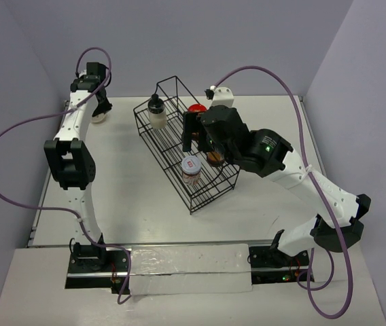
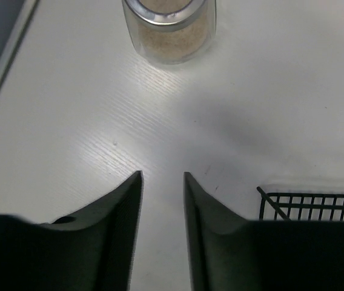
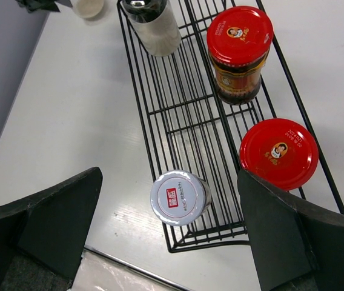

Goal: Organize the condiment bottles

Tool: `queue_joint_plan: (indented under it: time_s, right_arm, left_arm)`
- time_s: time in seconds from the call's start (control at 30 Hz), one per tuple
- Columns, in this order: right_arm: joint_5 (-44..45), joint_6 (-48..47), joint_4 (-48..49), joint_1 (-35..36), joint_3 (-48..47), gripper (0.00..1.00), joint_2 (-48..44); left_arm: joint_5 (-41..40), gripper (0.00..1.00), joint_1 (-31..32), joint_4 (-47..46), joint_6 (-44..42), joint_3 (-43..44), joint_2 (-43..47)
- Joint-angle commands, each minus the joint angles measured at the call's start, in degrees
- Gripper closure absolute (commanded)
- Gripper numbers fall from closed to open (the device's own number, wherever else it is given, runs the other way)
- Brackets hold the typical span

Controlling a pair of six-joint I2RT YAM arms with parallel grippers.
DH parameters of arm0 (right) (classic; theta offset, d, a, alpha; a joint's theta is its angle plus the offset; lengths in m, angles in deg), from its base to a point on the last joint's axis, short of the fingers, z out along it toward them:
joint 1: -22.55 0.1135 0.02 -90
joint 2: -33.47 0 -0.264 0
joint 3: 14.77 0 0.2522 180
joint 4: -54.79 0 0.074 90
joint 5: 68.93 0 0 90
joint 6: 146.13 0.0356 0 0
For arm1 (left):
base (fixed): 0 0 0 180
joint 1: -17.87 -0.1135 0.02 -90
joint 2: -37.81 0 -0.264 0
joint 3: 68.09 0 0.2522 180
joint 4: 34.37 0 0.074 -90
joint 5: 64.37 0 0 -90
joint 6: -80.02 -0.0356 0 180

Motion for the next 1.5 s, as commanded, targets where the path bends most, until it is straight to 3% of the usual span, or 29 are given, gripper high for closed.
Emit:
queue_joint_plan:
  time_s: [0.0, 0.03, 0.07, 0.1, 0.2, 0.57, 0.9, 1.1, 1.47]
  right_arm:
    - [-0.20, 0.65, 1.77, -0.18, 0.61, 0.00, -0.42]
    - [-0.21, 0.49, 1.78, -0.25, 0.61, 0.00, -0.42]
    - [-0.27, 0.41, 1.87, -0.18, 0.60, 0.00, -0.42]
    - [-0.19, 0.41, 1.95, -0.24, 0.52, 0.00, -0.42]
    - [-0.11, 0.32, 2.04, -0.17, 0.61, 0.00, -0.51]
    - [1.71, -1.24, 3.73, -0.26, 4.52, 0.00, -1.80]
    - [5.23, -3.64, 4.40, -0.51, 6.49, 0.00, 0.15]
    - [3.89, -4.21, 5.78, -1.02, 7.44, 0.00, 0.47]
    - [3.76, -4.34, 6.34, -1.40, 8.17, 0.00, 0.42]
  left_arm:
    - [-2.33, 0.42, 0.45, -2.27, -0.63, -1.08, 6.26]
    - [-2.39, 0.40, 0.42, -2.30, -0.64, -1.07, 6.30]
    - [-2.77, 0.24, 0.24, -2.44, -0.71, -0.96, 6.52]
    - [-2.78, 0.17, -0.01, -2.36, -0.63, -0.69, 6.43]
    - [-1.63, 0.06, -1.31, -2.19, -0.46, 1.02, 5.74]
    - [9.12, 0.04, -9.13, -7.72, 0.10, 2.52, 2.34]
    - [8.62, 0.00, -9.41, -10.05, -3.56, 9.94, -4.81]
    - [10.68, 0.00, -9.47, -13.51, -5.25, 11.20, -7.81]
    - [7.28, 0.00, -8.87, -18.80, -8.45, 10.56, -11.09]
